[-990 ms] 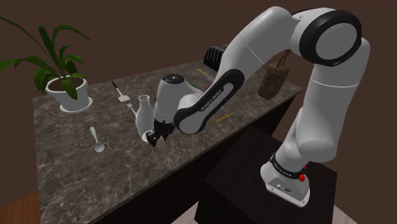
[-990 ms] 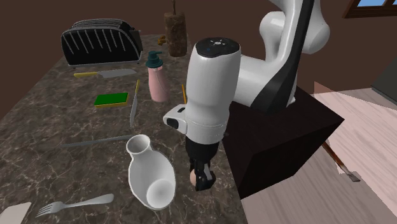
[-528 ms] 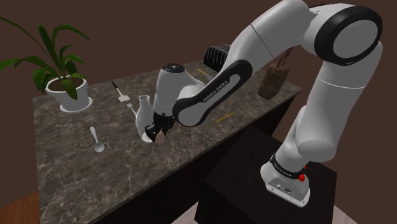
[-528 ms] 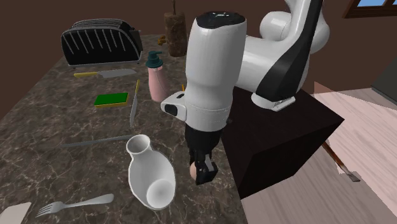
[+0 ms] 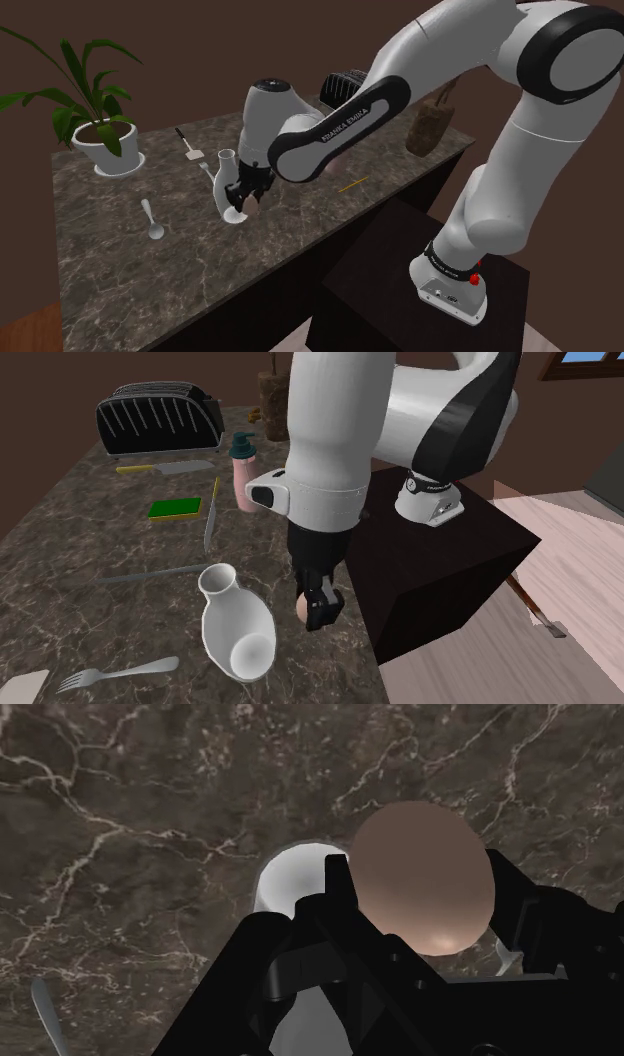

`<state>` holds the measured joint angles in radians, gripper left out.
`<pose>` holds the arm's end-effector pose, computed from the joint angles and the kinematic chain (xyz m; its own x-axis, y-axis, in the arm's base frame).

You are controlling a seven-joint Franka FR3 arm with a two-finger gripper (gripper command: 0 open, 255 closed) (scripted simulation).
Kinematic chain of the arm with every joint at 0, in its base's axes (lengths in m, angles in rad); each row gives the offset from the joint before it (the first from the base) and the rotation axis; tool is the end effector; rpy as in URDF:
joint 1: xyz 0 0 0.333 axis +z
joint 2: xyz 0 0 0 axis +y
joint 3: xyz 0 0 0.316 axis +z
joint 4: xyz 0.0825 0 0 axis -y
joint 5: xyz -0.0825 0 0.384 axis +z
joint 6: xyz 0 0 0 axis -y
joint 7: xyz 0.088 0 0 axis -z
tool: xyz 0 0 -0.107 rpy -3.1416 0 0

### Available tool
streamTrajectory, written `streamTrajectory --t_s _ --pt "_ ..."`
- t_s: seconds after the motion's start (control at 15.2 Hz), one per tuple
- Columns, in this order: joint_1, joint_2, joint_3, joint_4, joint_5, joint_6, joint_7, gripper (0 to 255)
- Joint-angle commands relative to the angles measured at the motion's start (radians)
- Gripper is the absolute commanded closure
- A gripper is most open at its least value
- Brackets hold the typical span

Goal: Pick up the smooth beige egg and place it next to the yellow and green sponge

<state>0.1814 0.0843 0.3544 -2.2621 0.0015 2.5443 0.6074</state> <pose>0.4717 0.2789 0.3462 0.9852 -0.0864 0.1482 -0.0656 -0.9880 -0.1399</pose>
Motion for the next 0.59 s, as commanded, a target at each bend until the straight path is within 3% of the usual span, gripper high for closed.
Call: streamTrajectory --t_s 0.0,0.53 --pt "-0.002 -0.020 0.001 0.005 0.011 -0.023 -0.008 255" --pt "-0.097 -0.030 -0.072 0.012 0.079 -0.049 -0.226 255"
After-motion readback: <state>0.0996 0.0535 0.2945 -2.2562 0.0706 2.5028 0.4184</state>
